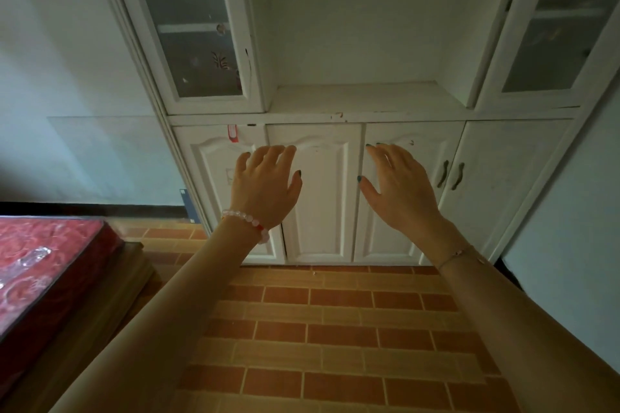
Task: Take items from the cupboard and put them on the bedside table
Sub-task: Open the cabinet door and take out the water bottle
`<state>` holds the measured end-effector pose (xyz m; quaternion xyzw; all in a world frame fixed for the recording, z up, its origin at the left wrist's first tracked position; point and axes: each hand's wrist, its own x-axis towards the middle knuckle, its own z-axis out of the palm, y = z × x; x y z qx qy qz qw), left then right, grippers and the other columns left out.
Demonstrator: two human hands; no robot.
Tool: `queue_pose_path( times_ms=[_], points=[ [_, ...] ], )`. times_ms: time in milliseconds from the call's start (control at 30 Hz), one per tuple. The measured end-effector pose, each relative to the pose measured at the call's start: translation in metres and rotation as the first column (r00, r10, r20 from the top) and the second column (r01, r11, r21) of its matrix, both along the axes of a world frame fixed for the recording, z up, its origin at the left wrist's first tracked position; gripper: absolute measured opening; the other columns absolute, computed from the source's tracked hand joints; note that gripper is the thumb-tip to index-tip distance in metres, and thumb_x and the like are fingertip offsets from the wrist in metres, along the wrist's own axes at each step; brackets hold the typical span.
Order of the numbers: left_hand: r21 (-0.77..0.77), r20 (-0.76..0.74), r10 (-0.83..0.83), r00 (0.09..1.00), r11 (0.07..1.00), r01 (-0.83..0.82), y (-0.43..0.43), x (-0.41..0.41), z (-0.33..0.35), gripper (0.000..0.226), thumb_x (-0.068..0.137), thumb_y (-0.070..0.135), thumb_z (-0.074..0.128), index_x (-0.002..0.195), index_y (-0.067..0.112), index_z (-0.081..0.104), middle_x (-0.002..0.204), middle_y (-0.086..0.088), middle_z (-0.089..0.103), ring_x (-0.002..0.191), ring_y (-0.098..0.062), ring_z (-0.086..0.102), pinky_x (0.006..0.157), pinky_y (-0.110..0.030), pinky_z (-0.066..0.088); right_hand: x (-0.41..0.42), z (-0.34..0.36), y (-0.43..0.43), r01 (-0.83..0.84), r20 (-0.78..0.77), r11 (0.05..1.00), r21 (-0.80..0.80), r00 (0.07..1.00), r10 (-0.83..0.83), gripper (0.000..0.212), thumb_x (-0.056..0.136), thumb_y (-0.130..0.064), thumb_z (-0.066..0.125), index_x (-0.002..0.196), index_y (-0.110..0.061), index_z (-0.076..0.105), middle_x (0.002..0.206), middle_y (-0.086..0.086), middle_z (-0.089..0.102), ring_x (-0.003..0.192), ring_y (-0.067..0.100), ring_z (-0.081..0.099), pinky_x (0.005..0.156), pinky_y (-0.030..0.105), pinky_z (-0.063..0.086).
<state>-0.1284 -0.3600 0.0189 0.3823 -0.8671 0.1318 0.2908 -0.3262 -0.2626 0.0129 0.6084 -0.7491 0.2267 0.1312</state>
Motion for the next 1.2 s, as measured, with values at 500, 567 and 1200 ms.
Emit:
queue_pose_path(
  times_ms=[500,567,1200],
  points=[
    [-0.013,0.016,0.183,0.983,0.983,-0.183,-0.179,-0.055,0.01,0.044,0.089,0.034,0.045,0.124,0.009,0.055,0.121,-0.012,0.062,0.113,-0.032,0.056,0.096,-0.052,0.042,-0.066,0.006,-0.222,-0.199,0.037,0.978,-0.068,0.979,0.202,0.054,0.092,-0.036,0.043,0.139,-0.01,0.033,0.143,0.012,0.038,0.134,0.028,0.03,0.107,0.049,0.03],
    [-0.027,-0.015,0.205,0.979,0.978,-0.205,-0.202,-0.063,0.021,0.05,0.089,0.038,0.035,0.123,0.009,0.055,0.12,-0.012,0.063,0.112,-0.032,0.057,0.095,-0.052,0.042,-0.074,0.016,-0.256,-0.232,0.014,0.969,-0.089,0.972,0.234,0.053,0.092,-0.036,0.043,0.138,-0.009,0.035,0.142,0.012,0.04,0.132,0.03,0.032,0.105,0.05,0.032],
    [-0.148,-0.108,0.264,0.958,0.949,-0.279,-0.403,-0.048,0.041,0.032,0.083,0.026,0.062,0.11,0.01,0.061,0.109,-0.009,0.067,0.099,-0.03,0.063,0.087,-0.046,0.046,-0.052,0.046,-0.466,-0.311,-0.062,0.944,-0.115,0.95,0.305,0.053,0.091,-0.034,0.045,0.135,-0.006,0.039,0.138,0.014,0.045,0.129,0.031,0.038,0.104,0.049,0.035]
  ],
)
